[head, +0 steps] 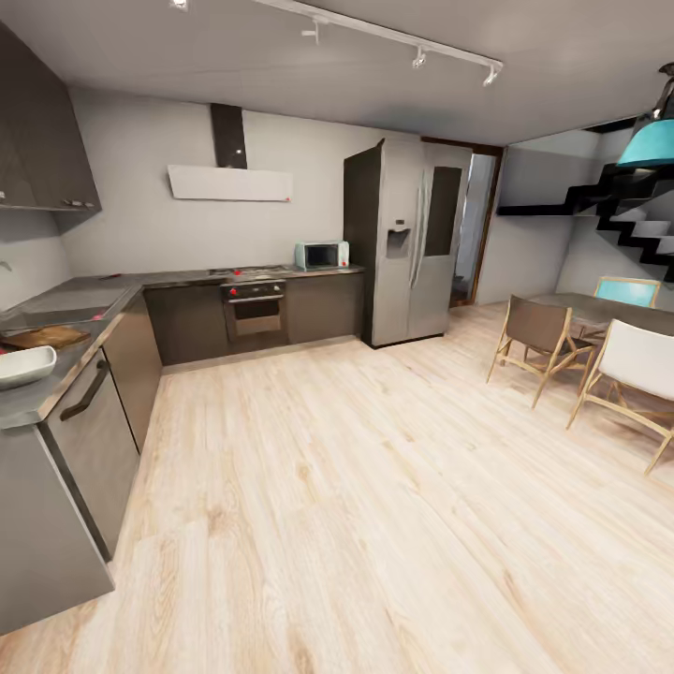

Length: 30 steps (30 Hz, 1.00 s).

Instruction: In the kitchen, take the Vidalia onion out of the sink, dice it on the chopping board with the paring knife, put the diced onion into the bowl on the countertop, then place both the paring knife and the chopping board into the sink.

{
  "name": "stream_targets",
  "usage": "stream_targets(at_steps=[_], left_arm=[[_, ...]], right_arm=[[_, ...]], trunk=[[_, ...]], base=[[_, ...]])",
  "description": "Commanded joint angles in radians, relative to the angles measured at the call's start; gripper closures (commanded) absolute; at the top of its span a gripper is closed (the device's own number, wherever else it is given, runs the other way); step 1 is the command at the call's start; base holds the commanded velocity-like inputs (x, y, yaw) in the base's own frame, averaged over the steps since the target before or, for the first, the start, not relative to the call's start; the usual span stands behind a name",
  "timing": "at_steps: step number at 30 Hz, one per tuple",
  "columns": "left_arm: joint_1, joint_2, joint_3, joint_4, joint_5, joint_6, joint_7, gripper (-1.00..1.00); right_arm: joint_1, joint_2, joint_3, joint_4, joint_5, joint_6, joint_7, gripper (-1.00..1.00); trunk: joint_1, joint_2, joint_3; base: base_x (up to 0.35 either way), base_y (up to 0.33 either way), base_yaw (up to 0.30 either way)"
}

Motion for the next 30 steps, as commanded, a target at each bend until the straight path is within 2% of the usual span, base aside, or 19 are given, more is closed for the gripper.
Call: stream_targets(at_steps=[1,3,7,11,18,30], left_arm=[[0.000,0.000,0.000,0.000,0.000,0.000,0.000,-1.00],[-0.003,-0.003,-0.002,0.002,-0.002,0.000,0.000,-1.00],[-0.003,-0.005,-0.002,0.002,0.000,0.000,0.000,-1.00],[-0.003,0.008,-0.003,0.002,0.003,-0.001,0.000,-1.00],[-0.003,0.008,0.001,-0.002,0.003,-0.005,0.000,-1.00],[-0.003,-0.001,0.004,-0.042,0.005,-0.068,0.000,-1.00]], right_arm=[[0.000,0.000,0.000,0.000,0.000,0.000,0.000,-1.00],[0.001,0.009,0.000,-0.009,0.001,0.000,-0.002,-1.00],[0.001,0.009,0.000,-0.009,0.002,0.001,-0.002,-1.00],[-0.014,0.029,0.003,-0.032,0.005,-0.016,-0.002,-1.00],[-0.017,0.031,0.001,-0.047,0.005,-0.055,-0.002,-1.00],[-0.017,0.032,0.002,-0.068,0.004,-0.122,-0.002,-1.00]], trunk=[[0.000,0.000,0.000],[0.000,0.000,0.000],[0.000,0.000,0.000],[0.000,0.000,0.000],[0.000,0.000,0.000],[0.000,0.000,0.000]], base=[[0.000,0.000,0.000],[0.000,0.000,0.000],[0.000,0.000,0.000],[0.000,0.000,0.000],[0.000,0.000,0.000],[0.000,0.000,0.000]])
